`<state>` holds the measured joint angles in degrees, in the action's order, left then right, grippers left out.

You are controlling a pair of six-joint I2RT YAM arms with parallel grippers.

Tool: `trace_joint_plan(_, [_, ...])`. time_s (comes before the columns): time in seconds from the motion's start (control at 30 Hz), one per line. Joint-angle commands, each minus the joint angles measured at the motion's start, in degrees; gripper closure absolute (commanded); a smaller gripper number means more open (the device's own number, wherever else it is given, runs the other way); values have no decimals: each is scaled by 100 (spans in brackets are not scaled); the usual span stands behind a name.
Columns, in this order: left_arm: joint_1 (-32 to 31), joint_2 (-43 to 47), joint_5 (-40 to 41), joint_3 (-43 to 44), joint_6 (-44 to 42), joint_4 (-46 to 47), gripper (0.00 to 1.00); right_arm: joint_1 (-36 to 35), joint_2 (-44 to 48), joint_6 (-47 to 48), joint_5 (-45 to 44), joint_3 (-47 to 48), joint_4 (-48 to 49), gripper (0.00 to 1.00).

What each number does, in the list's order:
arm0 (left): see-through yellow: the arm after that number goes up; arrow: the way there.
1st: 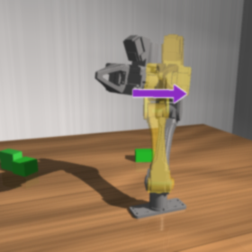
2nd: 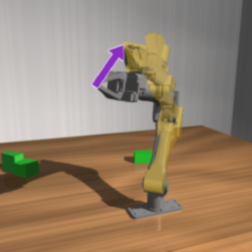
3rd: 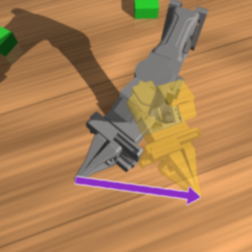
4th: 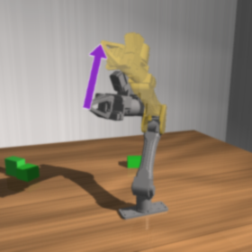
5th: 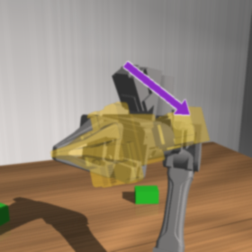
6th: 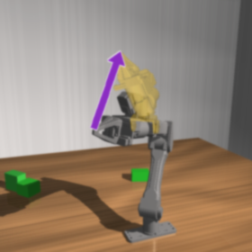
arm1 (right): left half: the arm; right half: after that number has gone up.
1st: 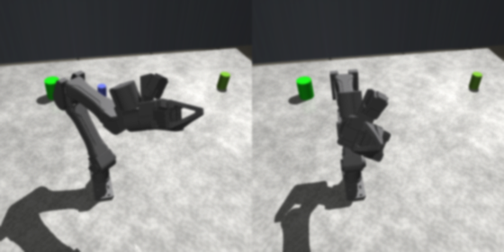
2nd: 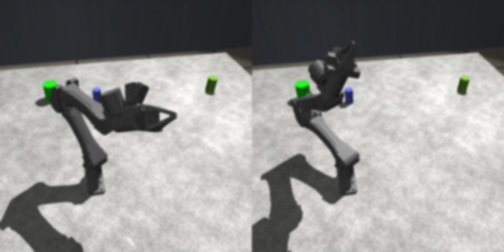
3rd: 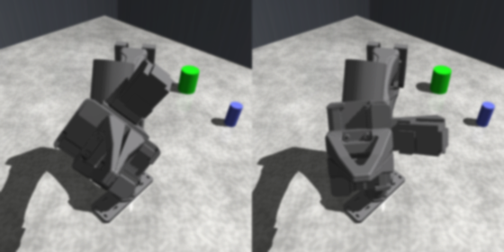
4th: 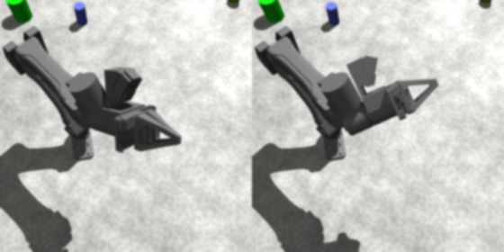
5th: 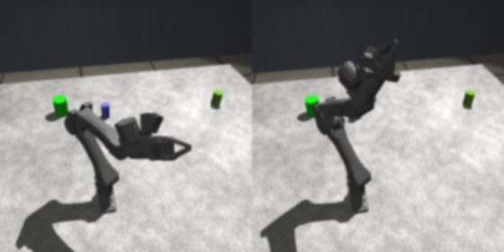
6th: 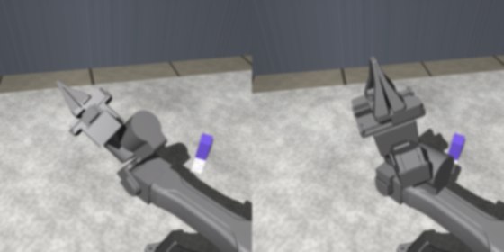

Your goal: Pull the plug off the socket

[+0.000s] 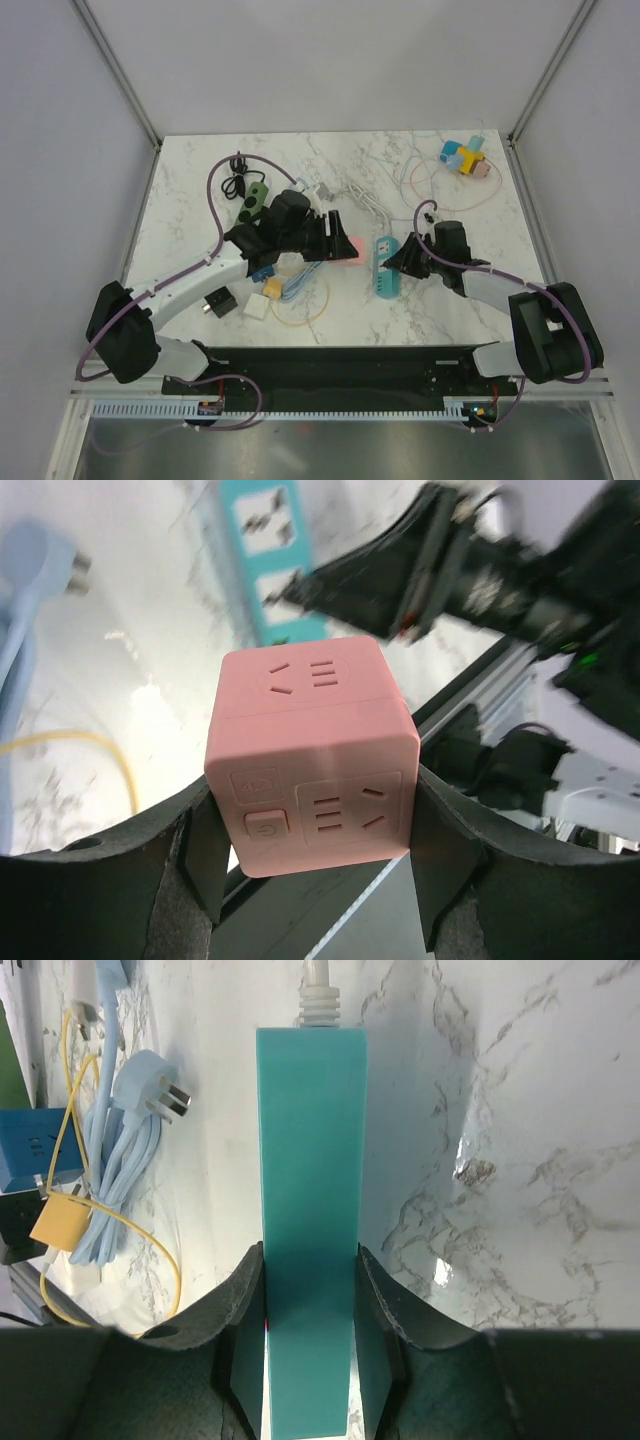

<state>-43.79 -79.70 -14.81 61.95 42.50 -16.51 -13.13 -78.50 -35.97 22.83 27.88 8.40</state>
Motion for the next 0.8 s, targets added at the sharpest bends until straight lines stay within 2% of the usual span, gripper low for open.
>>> trace_joint_plan(0.0, [-7, 358, 118, -543, -216, -308, 98, 20, 19, 380, -218, 358, 21, 100])
trace_joint_plan(0.13, [-15, 710, 171, -1201, -137, -388, 98, 3, -209, 327, -191, 490, 91, 100])
trace_joint_plan(0.4, [-15, 772, 495, -1730, -14, -555, 96, -190, -947, 257, -147, 1210, 214, 100])
trace_joint_plan(0.63, [178, 544, 918, -1967, -102, -651, 79, -542, -1930, 265, -305, 2291, 110, 100])
trace_joint_plan(0.77, [414, 403, 980, -2012, -128, -660, 65, -604, -2511, 274, -463, 3187, -58, 100])
